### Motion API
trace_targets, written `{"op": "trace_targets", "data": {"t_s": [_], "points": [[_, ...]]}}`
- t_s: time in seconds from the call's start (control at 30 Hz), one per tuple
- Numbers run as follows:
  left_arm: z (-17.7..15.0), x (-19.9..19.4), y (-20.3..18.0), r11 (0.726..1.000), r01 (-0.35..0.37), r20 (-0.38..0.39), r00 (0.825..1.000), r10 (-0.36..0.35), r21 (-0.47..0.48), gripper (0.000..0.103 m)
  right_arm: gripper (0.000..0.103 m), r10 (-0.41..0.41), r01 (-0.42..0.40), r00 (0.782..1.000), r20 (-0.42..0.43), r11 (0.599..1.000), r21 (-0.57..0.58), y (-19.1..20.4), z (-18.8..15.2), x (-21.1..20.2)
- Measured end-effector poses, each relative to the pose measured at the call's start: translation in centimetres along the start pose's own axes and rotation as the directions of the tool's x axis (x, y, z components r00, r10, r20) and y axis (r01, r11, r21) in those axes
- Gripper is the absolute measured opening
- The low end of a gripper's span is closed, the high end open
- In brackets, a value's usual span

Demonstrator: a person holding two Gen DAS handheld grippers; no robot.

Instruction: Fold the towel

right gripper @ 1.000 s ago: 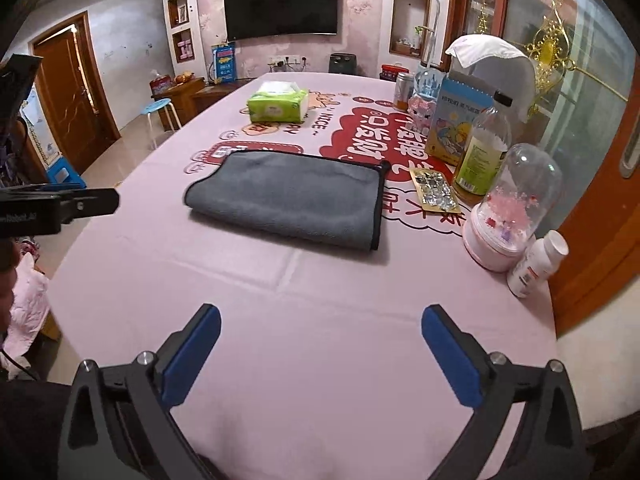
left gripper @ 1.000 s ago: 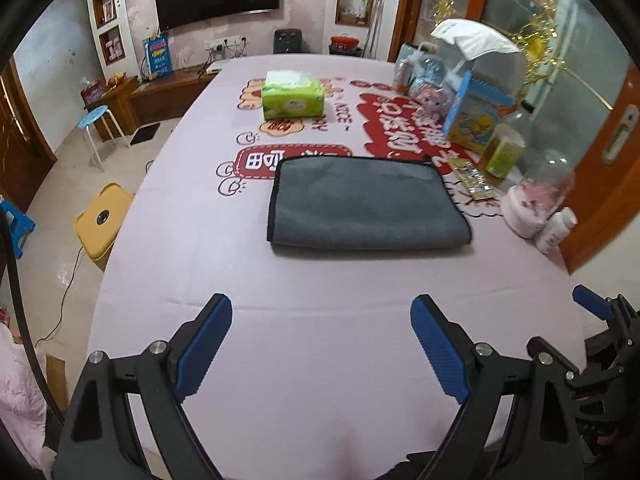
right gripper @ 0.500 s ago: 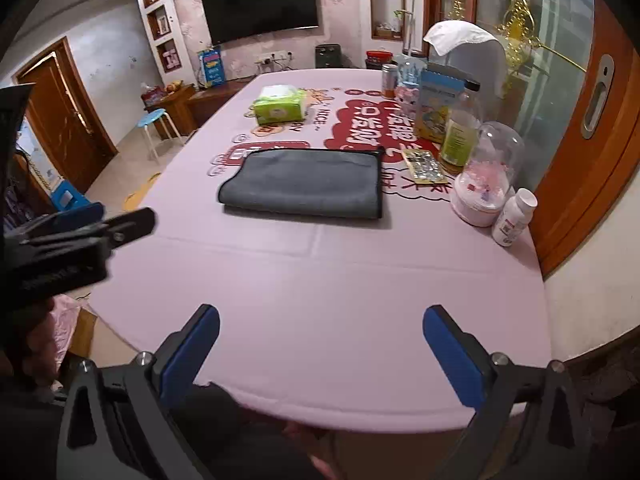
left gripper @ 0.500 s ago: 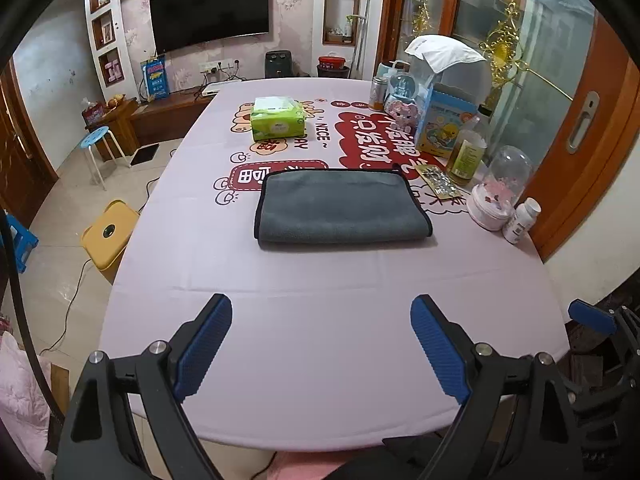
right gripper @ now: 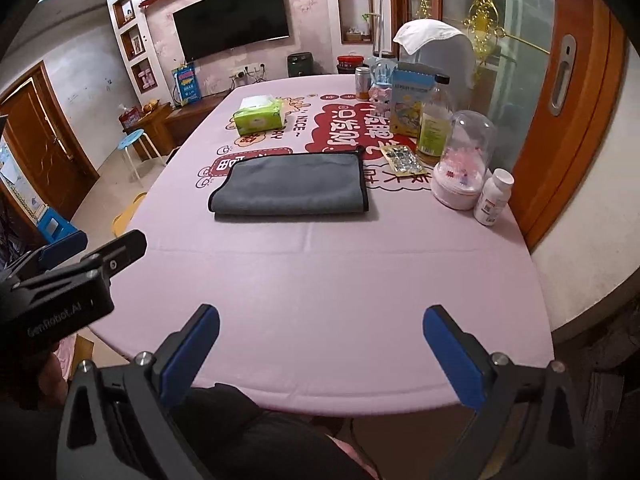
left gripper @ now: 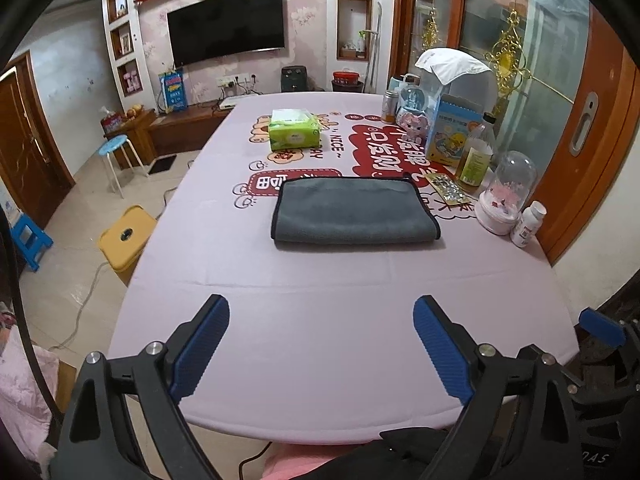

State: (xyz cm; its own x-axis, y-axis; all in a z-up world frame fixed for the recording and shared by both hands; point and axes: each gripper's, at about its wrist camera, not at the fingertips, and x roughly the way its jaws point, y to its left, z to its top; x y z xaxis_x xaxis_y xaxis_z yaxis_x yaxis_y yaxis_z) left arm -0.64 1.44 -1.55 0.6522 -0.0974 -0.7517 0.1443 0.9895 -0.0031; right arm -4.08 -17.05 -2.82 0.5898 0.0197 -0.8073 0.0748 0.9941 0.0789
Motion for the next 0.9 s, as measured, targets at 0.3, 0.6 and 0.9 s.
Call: {"op": "trace_targets", "data": {"t_s": [0.3, 0.6, 0.9], "points": [[0.2, -0.2, -0.4, 1.0, -0.015, 0.011, 1.0, 0.015, 0.013, 0.102, 0.103, -0.005, 0.005, 1.0, 0.002, 1.0, 0.011, 0.0, 0.1, 0.2], [0.4, 0.4, -0.1, 0.999, -0.048, -0.009, 0.999, 0.048, 0.002, 0.102, 0.103, -0.009, 0.009, 1.0, 0.004, 1.0, 0.01, -0.1, 0.2, 0.3], [0.6, 0.9, -0.3, 0.998, -0.058, -0.003, 0.998, 0.058, 0.007, 0.102, 0.103, -0.01, 0.01, 1.0, 0.003, 1.0, 0.009, 0.0, 0.3, 0.4]]}}
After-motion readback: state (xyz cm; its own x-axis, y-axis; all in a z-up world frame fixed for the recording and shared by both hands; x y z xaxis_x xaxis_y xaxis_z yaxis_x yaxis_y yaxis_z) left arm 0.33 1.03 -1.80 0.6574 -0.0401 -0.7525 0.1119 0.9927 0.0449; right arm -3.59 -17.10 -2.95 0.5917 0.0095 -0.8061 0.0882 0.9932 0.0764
